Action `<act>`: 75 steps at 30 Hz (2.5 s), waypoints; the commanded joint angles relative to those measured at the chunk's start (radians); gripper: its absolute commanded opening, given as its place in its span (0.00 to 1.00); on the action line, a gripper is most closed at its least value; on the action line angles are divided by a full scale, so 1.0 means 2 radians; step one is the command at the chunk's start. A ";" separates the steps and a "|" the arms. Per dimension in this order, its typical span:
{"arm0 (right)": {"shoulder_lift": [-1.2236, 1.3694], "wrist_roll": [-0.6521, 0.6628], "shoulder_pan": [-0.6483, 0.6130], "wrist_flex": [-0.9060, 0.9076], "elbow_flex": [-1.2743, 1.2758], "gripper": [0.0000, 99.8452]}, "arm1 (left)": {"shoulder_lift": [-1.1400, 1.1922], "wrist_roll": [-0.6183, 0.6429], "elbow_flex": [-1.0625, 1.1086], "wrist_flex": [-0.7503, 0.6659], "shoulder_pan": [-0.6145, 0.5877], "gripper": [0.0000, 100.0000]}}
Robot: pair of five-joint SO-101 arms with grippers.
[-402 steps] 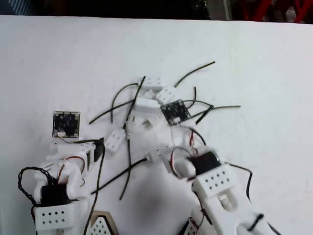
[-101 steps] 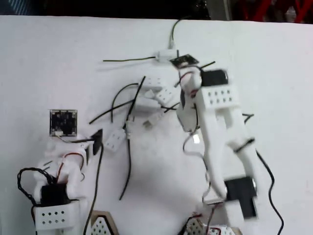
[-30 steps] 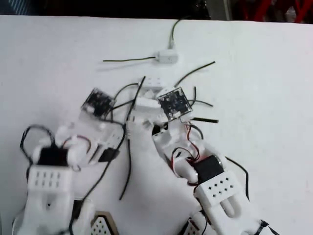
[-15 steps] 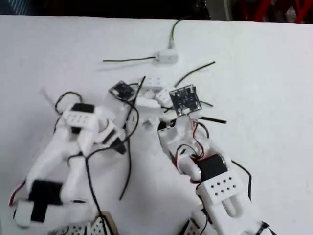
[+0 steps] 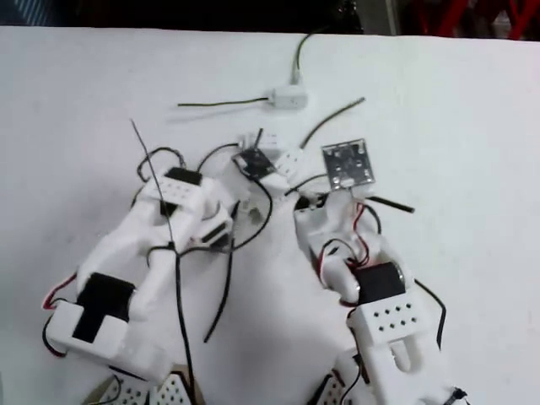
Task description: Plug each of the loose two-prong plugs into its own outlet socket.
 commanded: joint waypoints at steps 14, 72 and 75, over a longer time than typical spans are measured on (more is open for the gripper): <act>-0.005 -0.026 0.032 -0.018 -0.009 0.02 | -0.121 0.000 -0.001 -0.003 -0.017 0.28; 0.442 0.054 -0.263 0.084 -0.321 0.02 | -0.717 0.160 0.443 -0.027 -0.320 0.27; 0.461 0.054 -0.266 0.084 -0.325 0.02 | -0.717 0.160 0.443 -0.027 -0.320 0.27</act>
